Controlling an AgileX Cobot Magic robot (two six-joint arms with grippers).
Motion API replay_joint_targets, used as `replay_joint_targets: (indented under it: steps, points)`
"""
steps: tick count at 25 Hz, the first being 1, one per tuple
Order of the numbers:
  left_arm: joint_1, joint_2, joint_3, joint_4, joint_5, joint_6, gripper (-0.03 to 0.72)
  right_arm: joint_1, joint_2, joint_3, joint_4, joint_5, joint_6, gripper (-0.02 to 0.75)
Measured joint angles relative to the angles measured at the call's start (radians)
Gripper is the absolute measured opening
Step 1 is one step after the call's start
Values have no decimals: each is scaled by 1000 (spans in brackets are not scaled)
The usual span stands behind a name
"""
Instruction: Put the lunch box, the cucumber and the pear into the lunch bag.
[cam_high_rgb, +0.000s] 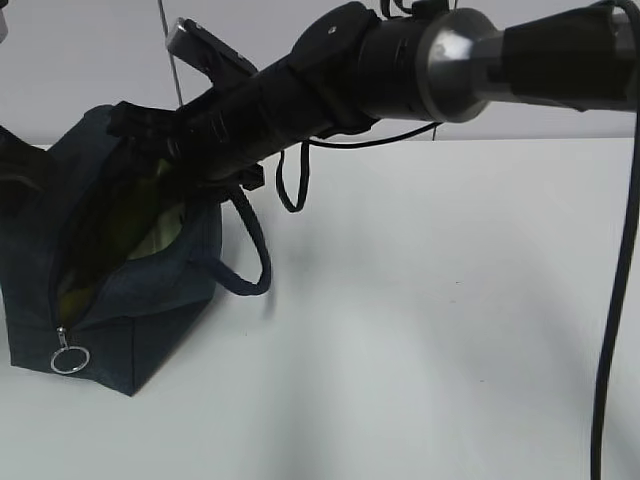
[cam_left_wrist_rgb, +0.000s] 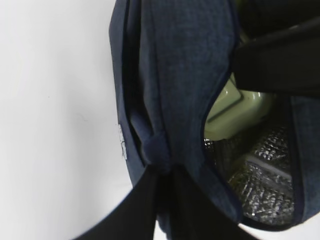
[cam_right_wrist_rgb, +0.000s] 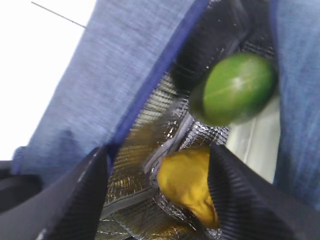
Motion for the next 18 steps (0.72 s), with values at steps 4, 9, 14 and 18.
replay_joint_targets:
  steps: [4,9,14,18]
  points:
    - [0,0,0,0,0,0,3,0,-35,0,-7,-8,-35,498]
    - [0,0,0,0,0,0,3,0,-99,0,-94,-38,-43,465]
    - [0,0,0,3,1,0,3,0,-151,0,-332,-38,64,396]
    - [0,0,0,3,-2,0,3,0,-162,0,-520,45,182,348]
